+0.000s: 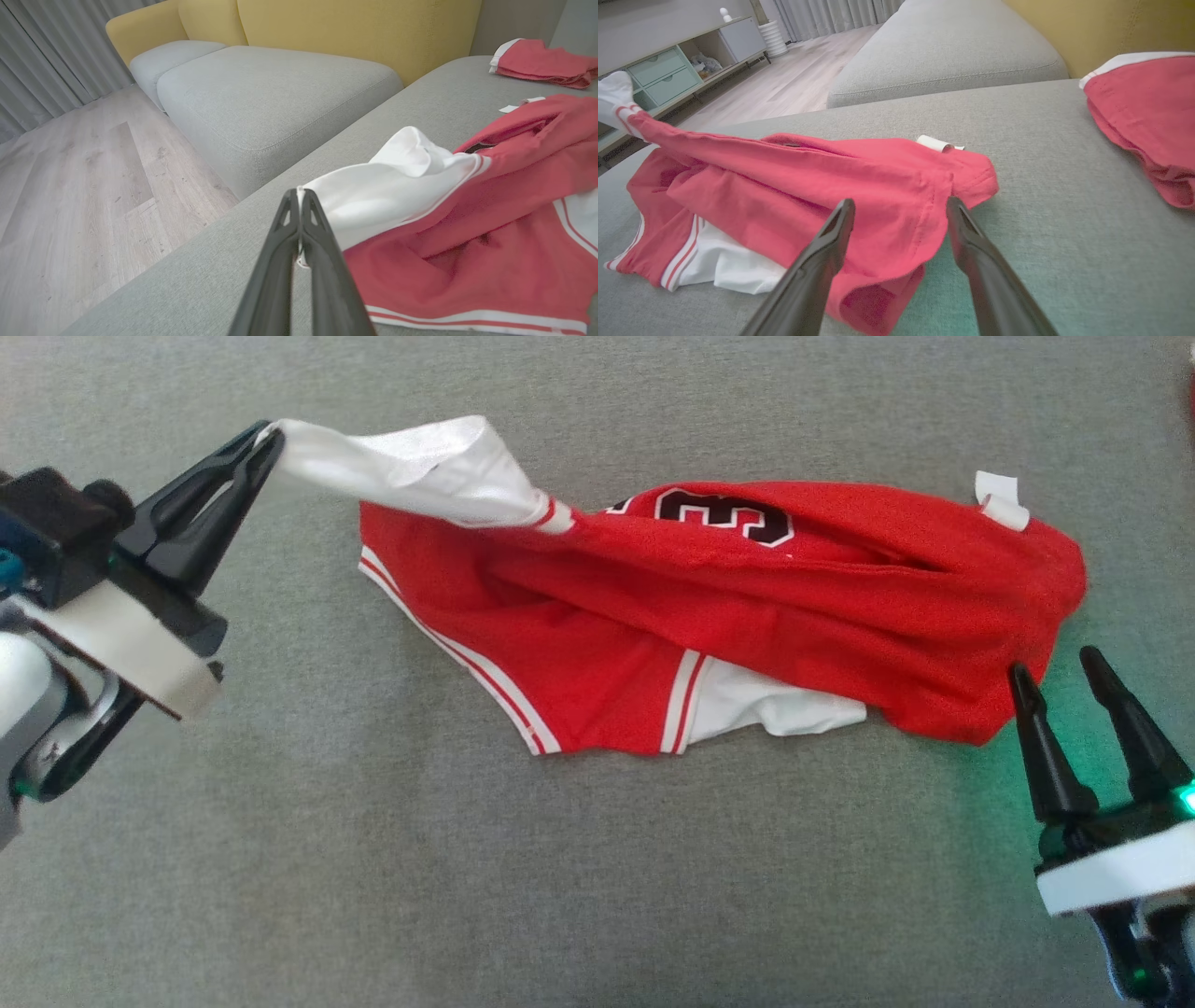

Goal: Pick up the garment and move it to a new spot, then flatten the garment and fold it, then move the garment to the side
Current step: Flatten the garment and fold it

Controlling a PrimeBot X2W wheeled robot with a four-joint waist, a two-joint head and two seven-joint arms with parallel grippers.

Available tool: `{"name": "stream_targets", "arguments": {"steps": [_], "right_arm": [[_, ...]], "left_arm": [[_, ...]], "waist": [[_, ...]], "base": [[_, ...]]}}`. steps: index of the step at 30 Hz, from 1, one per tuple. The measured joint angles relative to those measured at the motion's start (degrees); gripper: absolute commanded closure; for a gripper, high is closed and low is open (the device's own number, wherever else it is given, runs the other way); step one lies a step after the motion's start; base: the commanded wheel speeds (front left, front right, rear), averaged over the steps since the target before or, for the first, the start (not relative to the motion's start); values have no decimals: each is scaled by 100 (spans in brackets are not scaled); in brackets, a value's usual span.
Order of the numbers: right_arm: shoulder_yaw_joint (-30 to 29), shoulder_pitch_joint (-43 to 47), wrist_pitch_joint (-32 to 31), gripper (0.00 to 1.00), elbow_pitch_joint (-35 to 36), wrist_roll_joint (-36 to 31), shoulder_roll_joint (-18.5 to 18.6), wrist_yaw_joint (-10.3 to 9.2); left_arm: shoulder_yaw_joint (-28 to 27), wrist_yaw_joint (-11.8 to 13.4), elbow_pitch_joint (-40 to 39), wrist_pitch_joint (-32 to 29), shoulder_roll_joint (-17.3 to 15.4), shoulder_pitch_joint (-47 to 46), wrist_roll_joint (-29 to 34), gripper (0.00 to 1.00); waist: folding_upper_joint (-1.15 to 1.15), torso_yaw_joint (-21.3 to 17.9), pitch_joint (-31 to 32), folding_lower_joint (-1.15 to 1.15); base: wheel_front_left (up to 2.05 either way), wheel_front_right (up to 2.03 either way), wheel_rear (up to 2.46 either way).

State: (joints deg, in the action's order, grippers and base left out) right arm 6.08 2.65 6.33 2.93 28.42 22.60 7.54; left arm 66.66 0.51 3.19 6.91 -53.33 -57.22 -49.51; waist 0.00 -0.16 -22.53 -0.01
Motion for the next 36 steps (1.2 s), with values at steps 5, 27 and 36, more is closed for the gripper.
{"name": "stream_targets", "arguments": {"steps": [5,27,36], "right_arm": [[131,-441,-90,0,-283,105,179,-1],[1113,-1638,4,100,-1499,934,988,0],[875,-1644,447,100,-1425,817,1189,0]], "left_arm": [[-1,58,-163,-3,-71,32,-1,100],[11,100,-157,-26,1,17,-1,100],[11,179,-29,255,22,18,65,100]], "waist": [[0,150,0,0],[0,417,-64,1],[0,366,285,1]], "base": [[0,0,0],[0,0,0],[0,0,0]]}}
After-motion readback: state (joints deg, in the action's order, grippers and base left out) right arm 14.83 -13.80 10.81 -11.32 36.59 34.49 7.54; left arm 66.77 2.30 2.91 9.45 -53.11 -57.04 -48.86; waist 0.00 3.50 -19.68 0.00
